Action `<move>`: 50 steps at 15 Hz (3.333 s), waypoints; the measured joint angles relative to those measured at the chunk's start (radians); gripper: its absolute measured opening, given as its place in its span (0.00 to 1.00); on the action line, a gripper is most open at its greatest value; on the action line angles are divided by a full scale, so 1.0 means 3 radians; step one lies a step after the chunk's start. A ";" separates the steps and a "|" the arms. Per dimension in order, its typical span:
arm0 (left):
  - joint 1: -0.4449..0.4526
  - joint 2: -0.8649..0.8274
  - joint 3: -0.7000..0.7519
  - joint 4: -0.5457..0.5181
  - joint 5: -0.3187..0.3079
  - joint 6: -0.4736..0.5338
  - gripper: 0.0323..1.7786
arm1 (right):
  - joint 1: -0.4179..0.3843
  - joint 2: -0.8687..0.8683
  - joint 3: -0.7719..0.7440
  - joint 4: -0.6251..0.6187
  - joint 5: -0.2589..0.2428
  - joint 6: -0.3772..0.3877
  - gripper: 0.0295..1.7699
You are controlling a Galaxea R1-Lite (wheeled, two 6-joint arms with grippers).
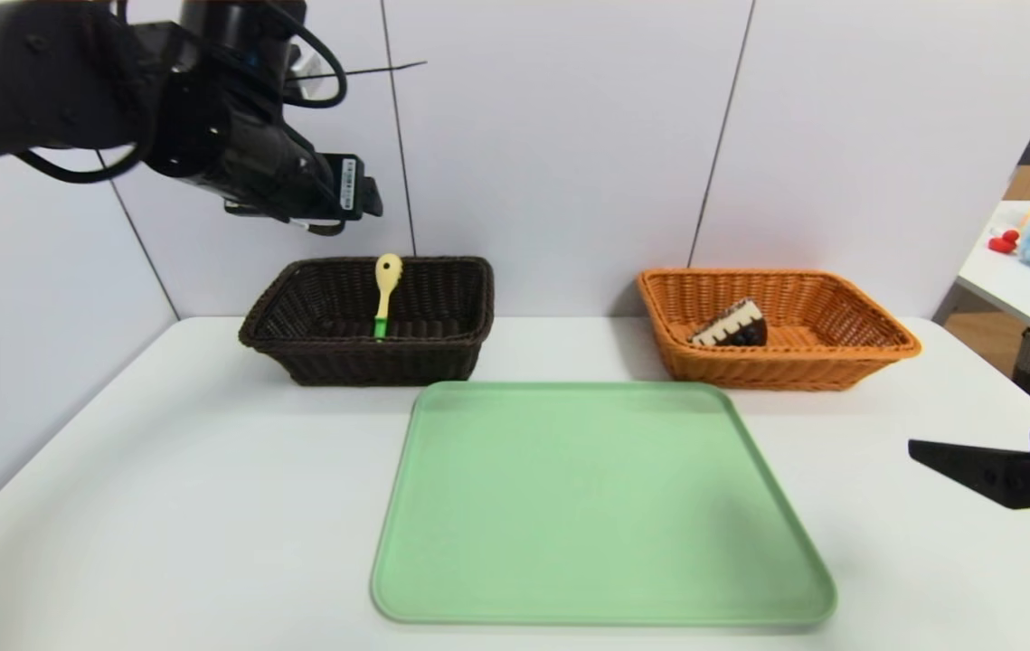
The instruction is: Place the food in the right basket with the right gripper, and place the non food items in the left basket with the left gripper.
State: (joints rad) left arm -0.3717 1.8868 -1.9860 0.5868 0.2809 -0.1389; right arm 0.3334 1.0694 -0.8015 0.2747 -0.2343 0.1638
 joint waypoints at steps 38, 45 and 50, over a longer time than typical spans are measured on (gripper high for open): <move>0.1226 -0.5891 0.3979 0.0619 -0.0194 -0.0540 0.95 | -0.1360 -0.2623 0.0409 0.0808 0.1124 -0.0663 0.96; 0.1223 -0.6280 0.4072 0.0804 -0.0291 -0.0393 0.95 | -0.1360 -0.2638 0.0360 0.0824 0.1122 -0.0639 0.96; 0.1223 -0.6291 0.4266 0.0772 -0.0273 -0.0249 0.95 | -0.1352 -0.2641 0.0395 0.0818 0.1130 -0.0629 0.96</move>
State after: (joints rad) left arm -0.0047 -0.0004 -0.7062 0.8183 0.1989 -0.2136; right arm -0.0721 0.2770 -0.6830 0.5200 0.1047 -0.0249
